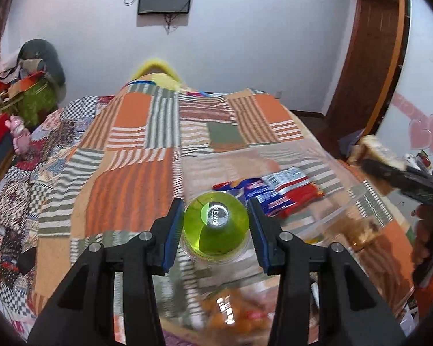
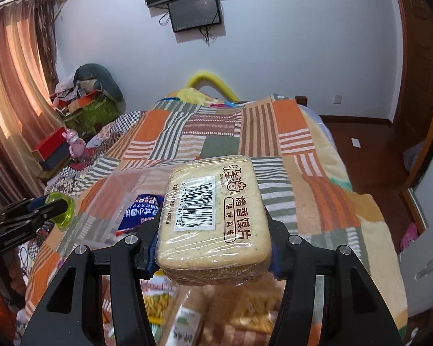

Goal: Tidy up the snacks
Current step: 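Place jelly cup in box with left tool while right tool places bread loaf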

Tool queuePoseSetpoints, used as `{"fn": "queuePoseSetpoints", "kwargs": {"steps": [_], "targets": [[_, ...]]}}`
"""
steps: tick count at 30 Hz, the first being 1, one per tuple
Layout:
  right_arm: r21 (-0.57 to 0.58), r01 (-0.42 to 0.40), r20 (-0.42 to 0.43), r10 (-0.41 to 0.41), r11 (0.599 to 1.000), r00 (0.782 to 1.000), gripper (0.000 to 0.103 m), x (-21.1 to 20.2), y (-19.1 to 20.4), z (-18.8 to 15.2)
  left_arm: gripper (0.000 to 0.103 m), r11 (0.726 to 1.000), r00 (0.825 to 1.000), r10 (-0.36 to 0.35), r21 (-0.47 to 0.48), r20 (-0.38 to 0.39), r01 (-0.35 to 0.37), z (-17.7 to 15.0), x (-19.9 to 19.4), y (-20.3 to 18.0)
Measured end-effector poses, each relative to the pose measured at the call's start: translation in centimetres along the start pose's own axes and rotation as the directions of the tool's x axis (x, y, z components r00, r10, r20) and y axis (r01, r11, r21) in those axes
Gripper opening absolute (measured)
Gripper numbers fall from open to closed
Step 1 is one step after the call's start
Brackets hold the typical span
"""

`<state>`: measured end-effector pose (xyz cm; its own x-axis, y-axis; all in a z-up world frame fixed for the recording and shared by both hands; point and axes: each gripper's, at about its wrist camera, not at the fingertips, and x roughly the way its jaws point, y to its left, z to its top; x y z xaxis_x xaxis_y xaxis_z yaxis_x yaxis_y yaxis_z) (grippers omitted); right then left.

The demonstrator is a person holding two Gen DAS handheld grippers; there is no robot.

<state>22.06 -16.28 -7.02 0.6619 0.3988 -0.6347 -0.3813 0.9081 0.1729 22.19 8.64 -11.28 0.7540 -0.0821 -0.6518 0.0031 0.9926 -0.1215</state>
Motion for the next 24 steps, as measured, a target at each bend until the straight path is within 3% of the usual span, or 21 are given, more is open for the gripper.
{"fn": "queuePoseSetpoints", "kwargs": {"steps": [13,17,24], "targets": [[-0.031,-0.008,-0.133,0.004,0.999,0.991,0.052,5.8,0.8,-0.5,0.044,0.999,0.997,-0.044,0.027,-0.067,0.046,0.4,4.4,-2.3],[-0.052,-0.007,-0.163,-0.002,0.999,0.987,0.053,6.4,0.9,-0.7,0.044,0.999,0.995,-0.032,0.027,-0.098,0.035,-0.1,5.4,-2.4],[-0.033,-0.017,-0.142,0.012,0.999,0.99,0.06,4.4,0.1,-0.4,0.047,0.998,0.997,0.001,0.057,-0.074,0.004,-0.3,3.9,-2.4]]}}
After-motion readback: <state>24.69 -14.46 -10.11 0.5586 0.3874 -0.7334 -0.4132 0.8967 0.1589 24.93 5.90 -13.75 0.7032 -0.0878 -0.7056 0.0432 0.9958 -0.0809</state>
